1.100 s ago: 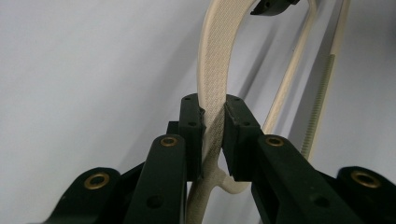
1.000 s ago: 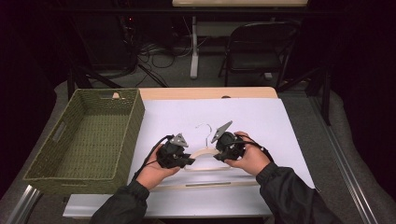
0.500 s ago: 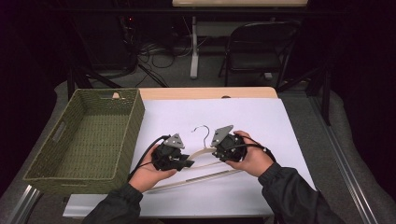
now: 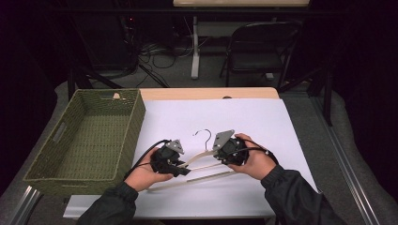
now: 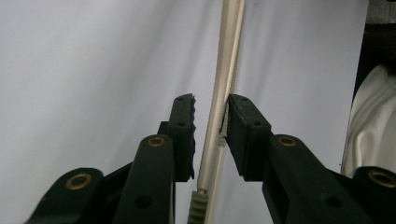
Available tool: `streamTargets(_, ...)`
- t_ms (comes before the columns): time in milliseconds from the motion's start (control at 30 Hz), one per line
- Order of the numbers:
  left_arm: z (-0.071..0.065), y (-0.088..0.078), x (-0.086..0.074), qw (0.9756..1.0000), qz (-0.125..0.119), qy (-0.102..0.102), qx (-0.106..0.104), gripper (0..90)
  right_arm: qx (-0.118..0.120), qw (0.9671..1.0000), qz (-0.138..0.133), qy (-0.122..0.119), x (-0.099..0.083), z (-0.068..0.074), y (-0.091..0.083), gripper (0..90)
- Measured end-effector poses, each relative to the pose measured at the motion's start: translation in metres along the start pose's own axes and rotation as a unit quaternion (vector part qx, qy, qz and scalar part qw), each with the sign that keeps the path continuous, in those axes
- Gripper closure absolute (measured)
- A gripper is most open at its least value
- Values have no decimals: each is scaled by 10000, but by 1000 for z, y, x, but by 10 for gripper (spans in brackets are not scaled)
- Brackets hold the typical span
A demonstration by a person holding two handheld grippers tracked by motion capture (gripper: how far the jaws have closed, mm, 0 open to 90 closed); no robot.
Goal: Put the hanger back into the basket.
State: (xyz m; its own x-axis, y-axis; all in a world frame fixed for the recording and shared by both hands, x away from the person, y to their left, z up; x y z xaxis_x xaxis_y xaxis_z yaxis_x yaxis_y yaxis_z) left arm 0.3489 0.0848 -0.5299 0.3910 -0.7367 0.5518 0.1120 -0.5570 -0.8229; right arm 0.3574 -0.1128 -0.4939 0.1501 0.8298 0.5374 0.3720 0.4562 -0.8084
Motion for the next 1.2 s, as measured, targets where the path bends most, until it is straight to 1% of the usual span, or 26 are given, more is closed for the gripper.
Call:
streamTargets(33, 0, 1, 0, 10000, -6, -10, -94, 726, 0, 10000, 0, 0, 0, 0, 0, 759)
streamTargets(67, 0, 1, 0, 9999, 15, 34, -112, 745, 5, 10000, -8, 6, 0, 0, 0, 759)
streamTargets(100, -1, 2, 0, 10000, 27, 44, -75, 753, 11, 10000, -13, 3, 0, 0, 0, 758)
streamTargets(133, -1, 3, 0, 9999, 41, 64, -132, 759, 11, 10000, -15, 2, 0, 0, 0, 759)
streamTargets(167, -1, 4, 0, 9999, 63, 82, -121, 778, 15, 10000, -17, 13, 0, 0, 0, 758)
streamTargets(200, -2, 4, 0, 9999, 78, 90, -110, 789, 14, 10000, -23, 13, 0, 0, 0, 758)
streamTargets(333, -3, 4, 0, 9997, 98, 110, -197, 838, 72, 10000, -43, 19, -1, 1, -2, 754)
streamTargets(367, -3, 3, 0, 9997, 119, 115, -181, 838, 72, 10000, -43, 19, -1, 1, -2, 754)
streamTargets(400, -4, 3, 0, 9996, 95, 128, -253, 864, 94, 9999, -61, -3, -1, 1, -3, 745)
streamTargets(433, -4, 3, 0, 9996, 95, 128, -253, 865, 94, 9999, -61, -3, -1, 1, -3, 745)
streamTargets(467, -5, 2, 0, 9996, 108, 197, -175, 865, 76, 9999, -78, 53, 0, 2, -4, 742)
streamTargets(500, -6, 2, 0, 9995, 89, 222, -205, 868, 54, 9999, -81, 40, 0, 1, -4, 735)
streamTargets(567, -9, 1, 1, 9993, 62, 230, -297, 871, 124, 9998, -90, 113, 0, 1, -5, 697)
streamTargets(600, -9, 0, 0, 9993, 20, 234, -294, 872, 167, 9997, -108, 163, 0, 1, -5, 676)
streamTargets(633, -10, -2, 0, 9993, -42, 224, -305, 872, 183, 9996, -113, 201, 0, 1, -6, 643)
streamTargets(667, -10, -4, 0, 9994, -101, 191, -276, 873, 213, 9992, -178, 287, 0, 0, -8, 568)
streamTargets(700, -10, -4, 0, 9994, -101, 191, -276, 874, 213, 9992, -178, 287, 0, 0, -8, 568)
streamTargets(800, -10, -10, -1, 9995, -205, 123, -214, 874, 243, 9987, -210, 403, 0, -1, -11, 479)
streamTargets(867, -11, -14, -2, 9994, -290, 96, -175, 874, 172, 9984, -274, 467, -1, -3, -14, 444)
streamTargets(900, -12, -15, -2, 9993, -315, 75, -172, 874, 135, 9979, -330, 545, -2, -5, -18, 416)
streamTargets(967, -12, -18, -4, 9993, -337, 22, -139, 874, 110, 9976, -369, 583, -3, -6, -20, 413)
streamTargets(1067, -10, -22, -6, 9992, -401, -30, -49, 874, 54, 9962, -517, 695, -5, -10, -28, 410)
streamTargets(1100, -9, -23, -6, 9991, -405, -79, -64, 874, -8, 9959, -561, 713, -7, -12, -33, 411)
streamTargets(1133, -9, -24, -7, 9991, -407, -79, -33, 874, -8, 9959, -561, 713, -7, -12, -33, 411)
streamTargets(1167, -8, -26, -8, 9989, -452, -137, -2, 874, -24, 9957, -570, 735, -7, -12, -35, 411)
streamTargets(1200, -7, -27, -8, 9988, -457, -167, 8, 874, -56, 9947, -628, 810, -10, -14, -41, 411)
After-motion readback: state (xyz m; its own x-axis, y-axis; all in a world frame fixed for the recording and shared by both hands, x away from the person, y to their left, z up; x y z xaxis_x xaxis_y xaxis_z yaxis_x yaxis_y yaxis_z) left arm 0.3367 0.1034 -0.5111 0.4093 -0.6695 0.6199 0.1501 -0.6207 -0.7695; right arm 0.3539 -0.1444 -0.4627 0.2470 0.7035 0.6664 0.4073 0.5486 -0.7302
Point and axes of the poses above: each handheld gripper's, and its own axes: y roughly forward along the jaws, x roughly out of its top, z roughly to its left, the point moved 4 cm from there along y, roughly forward along the jaws, and after that the axes turned 2 degrees about x, right-handed, at the moved point
